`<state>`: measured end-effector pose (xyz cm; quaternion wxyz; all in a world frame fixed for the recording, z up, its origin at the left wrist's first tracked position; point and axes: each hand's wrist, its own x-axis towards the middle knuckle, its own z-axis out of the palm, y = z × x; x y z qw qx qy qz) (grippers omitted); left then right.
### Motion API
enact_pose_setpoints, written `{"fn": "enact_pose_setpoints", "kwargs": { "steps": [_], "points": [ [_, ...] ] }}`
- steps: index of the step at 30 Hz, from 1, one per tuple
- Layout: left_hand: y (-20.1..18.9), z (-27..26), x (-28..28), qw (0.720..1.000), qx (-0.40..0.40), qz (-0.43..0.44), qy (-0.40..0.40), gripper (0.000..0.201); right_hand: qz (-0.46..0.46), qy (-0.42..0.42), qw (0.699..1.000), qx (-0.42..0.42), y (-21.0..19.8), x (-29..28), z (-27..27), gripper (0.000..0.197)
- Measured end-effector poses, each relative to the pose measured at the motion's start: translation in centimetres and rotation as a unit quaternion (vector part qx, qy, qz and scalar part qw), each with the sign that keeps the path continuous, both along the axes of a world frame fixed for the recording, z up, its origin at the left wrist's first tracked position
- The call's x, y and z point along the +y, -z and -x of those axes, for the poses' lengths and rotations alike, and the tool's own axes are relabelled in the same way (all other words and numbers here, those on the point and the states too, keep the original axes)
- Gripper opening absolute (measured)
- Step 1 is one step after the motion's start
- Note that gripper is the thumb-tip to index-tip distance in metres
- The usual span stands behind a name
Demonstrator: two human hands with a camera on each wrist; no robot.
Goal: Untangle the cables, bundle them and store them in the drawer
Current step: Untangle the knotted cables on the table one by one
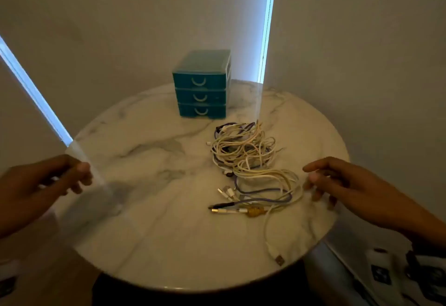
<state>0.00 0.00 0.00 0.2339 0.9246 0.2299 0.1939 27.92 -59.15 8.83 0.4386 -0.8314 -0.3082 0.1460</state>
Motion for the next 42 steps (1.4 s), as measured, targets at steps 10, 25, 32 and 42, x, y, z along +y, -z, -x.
{"fn": "enact_pose_setpoints", "kwargs": {
  "steps": [10, 25, 32, 42],
  "points": [
    [-14.2, -10.7, -17.4, 0.961, 0.120, 0.035, 0.247, 0.027, 0.065, -0.046, 0.995, 0.053, 0.0, 4.6, -2.0, 0.032],
    [-12.4, -10.8, -16.1, 0.900, 0.198, 0.039, 0.387, 0.021, 0.138, -0.085, 0.987, 0.005, -3.4, 9.3, 1.4, 0.048],
    [-14.0, -11.4, -8.1, 0.889, 0.179, 0.025, 0.420, 0.019, 0.206, -0.054, 0.975, -0.056, -9.0, 5.6, 4.0, 0.052],
    [-17.8, -17.0, -8.1, 0.877, 0.197, -0.079, 0.431, 0.031, 0.501, -0.105, 0.834, -0.206, -16.7, 8.5, -1.9, 0.057]
  ]
}}
